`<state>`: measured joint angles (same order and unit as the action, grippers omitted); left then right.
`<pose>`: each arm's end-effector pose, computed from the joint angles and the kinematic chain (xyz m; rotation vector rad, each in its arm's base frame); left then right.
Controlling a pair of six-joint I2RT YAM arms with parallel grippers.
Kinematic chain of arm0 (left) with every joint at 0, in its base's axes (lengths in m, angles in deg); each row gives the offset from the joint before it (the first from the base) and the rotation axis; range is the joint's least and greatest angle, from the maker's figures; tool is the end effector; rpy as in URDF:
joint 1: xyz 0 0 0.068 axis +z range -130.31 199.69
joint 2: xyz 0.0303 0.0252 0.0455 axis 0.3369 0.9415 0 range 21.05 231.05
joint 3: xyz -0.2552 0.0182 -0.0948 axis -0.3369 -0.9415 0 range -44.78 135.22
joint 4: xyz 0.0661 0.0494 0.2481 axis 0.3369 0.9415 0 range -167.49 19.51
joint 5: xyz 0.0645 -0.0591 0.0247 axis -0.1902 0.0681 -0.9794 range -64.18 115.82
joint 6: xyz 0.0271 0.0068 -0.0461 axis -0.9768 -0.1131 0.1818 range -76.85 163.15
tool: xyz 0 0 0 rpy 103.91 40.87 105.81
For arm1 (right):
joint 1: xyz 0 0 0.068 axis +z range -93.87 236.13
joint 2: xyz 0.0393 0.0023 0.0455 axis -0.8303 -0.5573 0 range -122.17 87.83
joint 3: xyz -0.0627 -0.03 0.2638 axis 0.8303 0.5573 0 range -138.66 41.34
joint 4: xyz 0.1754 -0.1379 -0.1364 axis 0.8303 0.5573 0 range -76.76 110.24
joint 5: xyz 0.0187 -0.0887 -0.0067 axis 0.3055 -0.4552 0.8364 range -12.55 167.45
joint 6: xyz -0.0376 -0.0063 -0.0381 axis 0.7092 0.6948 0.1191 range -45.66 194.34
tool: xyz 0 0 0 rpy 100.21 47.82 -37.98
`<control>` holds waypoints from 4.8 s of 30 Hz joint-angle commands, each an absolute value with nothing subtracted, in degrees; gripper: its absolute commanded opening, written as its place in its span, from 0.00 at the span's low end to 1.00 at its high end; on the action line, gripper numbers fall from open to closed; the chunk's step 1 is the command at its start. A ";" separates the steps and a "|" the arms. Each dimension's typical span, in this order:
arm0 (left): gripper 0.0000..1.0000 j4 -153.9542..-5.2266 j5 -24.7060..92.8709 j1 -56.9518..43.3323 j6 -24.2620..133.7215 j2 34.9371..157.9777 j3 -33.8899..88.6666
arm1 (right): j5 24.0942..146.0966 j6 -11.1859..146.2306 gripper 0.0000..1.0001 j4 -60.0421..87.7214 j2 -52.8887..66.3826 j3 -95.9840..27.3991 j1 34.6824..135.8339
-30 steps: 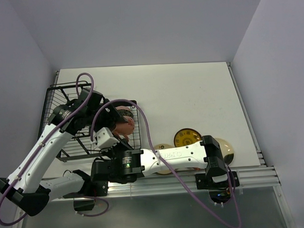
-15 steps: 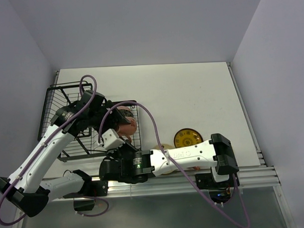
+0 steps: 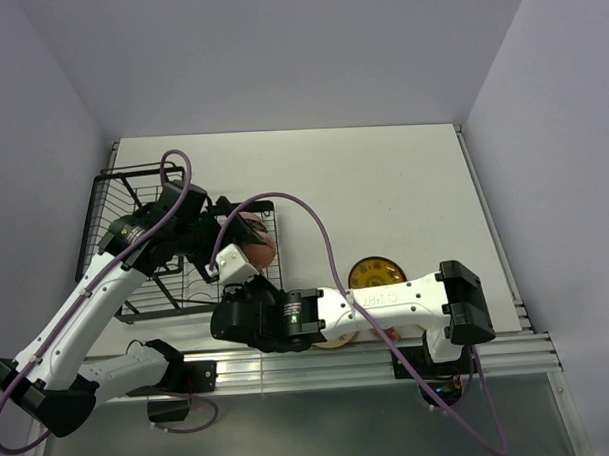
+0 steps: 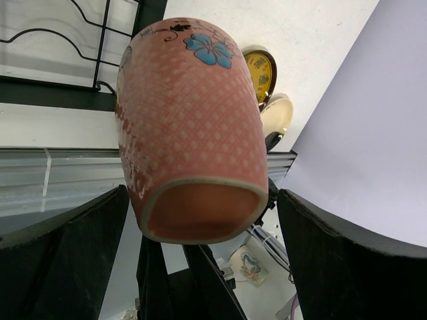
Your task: Load the mixed dishes into the dish rack
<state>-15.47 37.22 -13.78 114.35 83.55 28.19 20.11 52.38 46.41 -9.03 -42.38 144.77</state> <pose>0.1596 -0.1140 0.3659 -0.7946 2.6199 -0.9222 0.0387 0.3673 0.3110 -0.7059 1.8411 0.0354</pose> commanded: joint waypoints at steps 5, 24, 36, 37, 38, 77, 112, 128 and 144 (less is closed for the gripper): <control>0.99 -16.14 36.19 -13.54 111.97 84.59 31.14 | 19.53 54.65 0.00 36.63 -3.67 -39.44 144.20; 0.99 -10.16 32.67 -7.30 102.04 89.34 45.56 | 21.64 56.06 0.00 31.35 1.69 -31.17 142.53; 0.99 0.82 20.74 -3.16 90.97 96.73 80.45 | 30.07 60.80 0.00 20.46 1.87 -28.36 140.42; 0.99 0.56 20.38 -3.07 90.70 96.55 81.86 | 33.21 61.76 0.00 19.23 1.78 -28.01 140.16; 0.99 -0.05 20.29 -3.07 90.79 95.07 81.43 | 34.99 62.20 0.00 17.57 1.70 -27.57 139.89; 0.97 -26.69 34.35 -3.07 89.82 77.83 55.86 | 77.10 56.06 0.00 -14.87 -20.97 -38.81 124.60; 0.97 -33.45 35.84 -3.07 87.18 77.22 46.98 | 89.15 42.61 0.00 -27.36 -37.94 -46.46 115.98; 0.97 -34.07 36.46 -3.07 87.89 75.54 45.31 | 87.04 40.59 0.00 -30.61 -35.40 -34.25 116.25; 0.97 -33.54 37.51 -3.07 89.64 73.26 44.17 | 79.04 43.84 0.09 -19.46 -32.76 -29.50 118.00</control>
